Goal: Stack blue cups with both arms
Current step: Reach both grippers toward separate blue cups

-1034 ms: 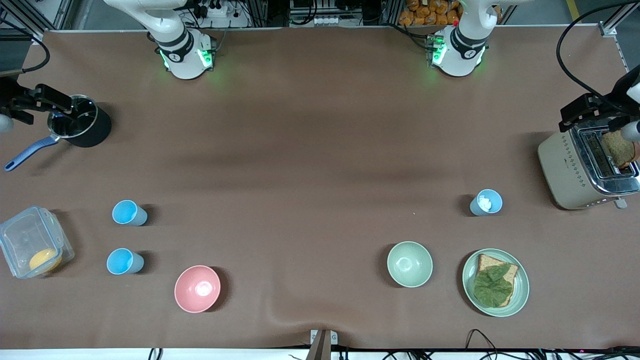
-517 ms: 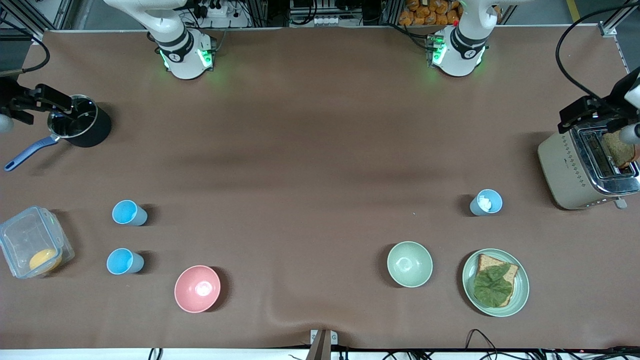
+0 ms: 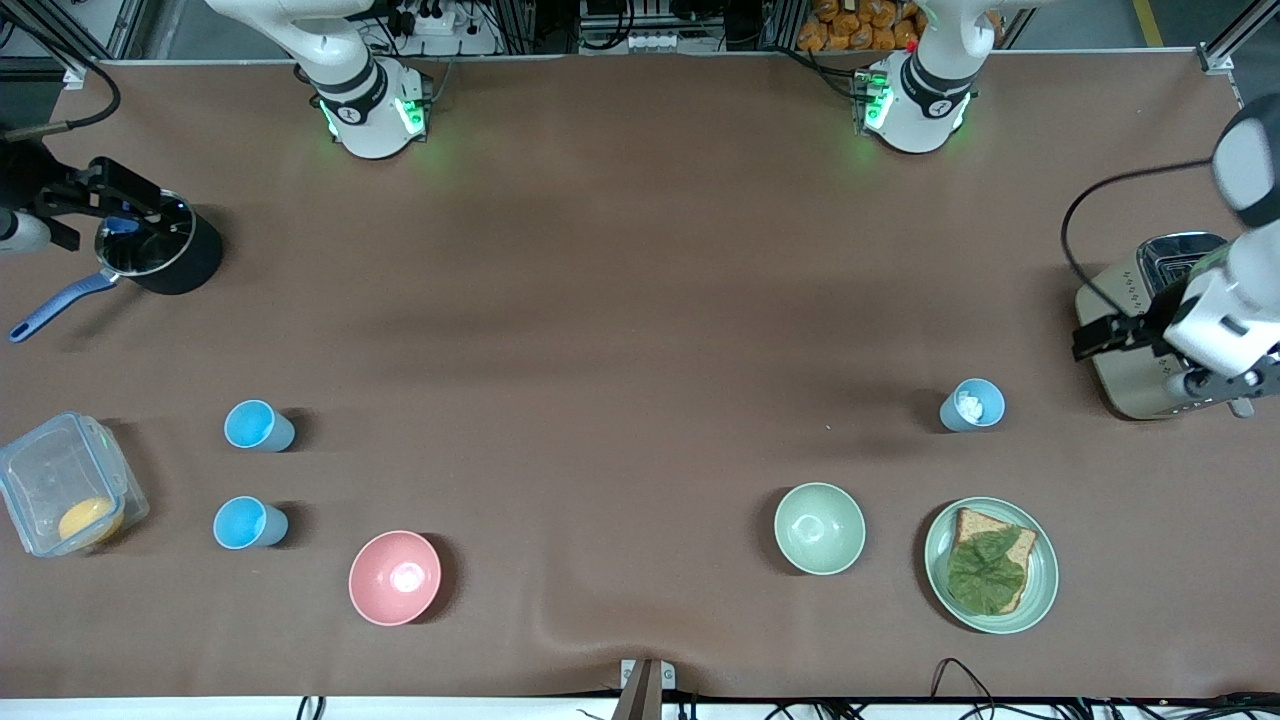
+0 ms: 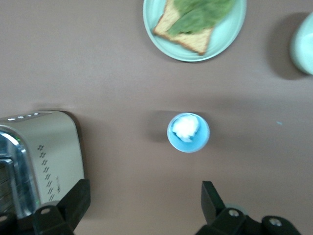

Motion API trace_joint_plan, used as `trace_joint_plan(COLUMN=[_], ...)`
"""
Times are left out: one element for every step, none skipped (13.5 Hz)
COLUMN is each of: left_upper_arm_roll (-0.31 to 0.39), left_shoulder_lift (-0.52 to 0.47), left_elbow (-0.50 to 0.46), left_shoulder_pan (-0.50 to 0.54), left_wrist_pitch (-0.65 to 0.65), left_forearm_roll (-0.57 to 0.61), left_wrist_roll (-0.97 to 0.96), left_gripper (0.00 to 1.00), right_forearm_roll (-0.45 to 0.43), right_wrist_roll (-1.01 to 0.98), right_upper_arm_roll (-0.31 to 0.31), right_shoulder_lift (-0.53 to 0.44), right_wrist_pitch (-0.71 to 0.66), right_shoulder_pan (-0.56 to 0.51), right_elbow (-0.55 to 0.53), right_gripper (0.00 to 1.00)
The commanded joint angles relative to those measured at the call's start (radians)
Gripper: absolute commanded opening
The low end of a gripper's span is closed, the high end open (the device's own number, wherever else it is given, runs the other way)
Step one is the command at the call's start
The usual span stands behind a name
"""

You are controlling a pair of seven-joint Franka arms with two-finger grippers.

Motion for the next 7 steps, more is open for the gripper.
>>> trace_joint_plan(left_upper_arm_roll=[-0.005, -0.007, -0.007, -0.009, -0.012, -0.016, -0.019], left_shoulder_lift=[0.013, 0.053, 0.090, 0.113, 0.130, 0.141, 0.158], left_elbow=[-0.156, -0.167, -0.166, -0.161, -0.162, -0.165, -0.164], left_shoulder_pan=[0.033, 0.045, 0.047, 0.045, 0.039, 0.038, 0.034], left_wrist_pitch=[0.189, 0.242, 0.269, 0.287, 0.304, 0.310, 0.317], left_forearm_roll=[0.007, 0.007, 0.007, 0.003, 0.003, 0.003, 0.003], left_wrist_roll=[0.006, 0.009, 0.008, 0.003, 0.003, 0.003, 0.003], left_gripper=[1.00, 1.00, 1.00, 1.00, 1.00, 1.00, 0.91], right_forearm_roll=[-0.008, -0.015, -0.015, -0.007, 0.004, 0.005, 0.004], right_wrist_roll=[0.000, 0.007, 0.004, 0.000, 0.000, 0.000, -0.003], right_upper_arm_roll=[0.001, -0.002, -0.006, -0.008, -0.006, -0.006, -0.008], right_shoulder_lift=[0.003, 0.045, 0.076, 0.111, 0.150, 0.196, 0.255], right_wrist_pitch=[-0.011, -0.018, -0.056, -0.061, -0.061, -0.061, -0.068], right_shoulder_pan=[0.033, 0.056, 0.043, 0.007, -0.031, -0.039, -0.043], right_elbow=[0.003, -0.002, 0.004, 0.006, 0.009, 0.007, 0.004], right_gripper=[1.00, 1.00, 1.00, 1.00, 1.00, 1.00, 1.00])
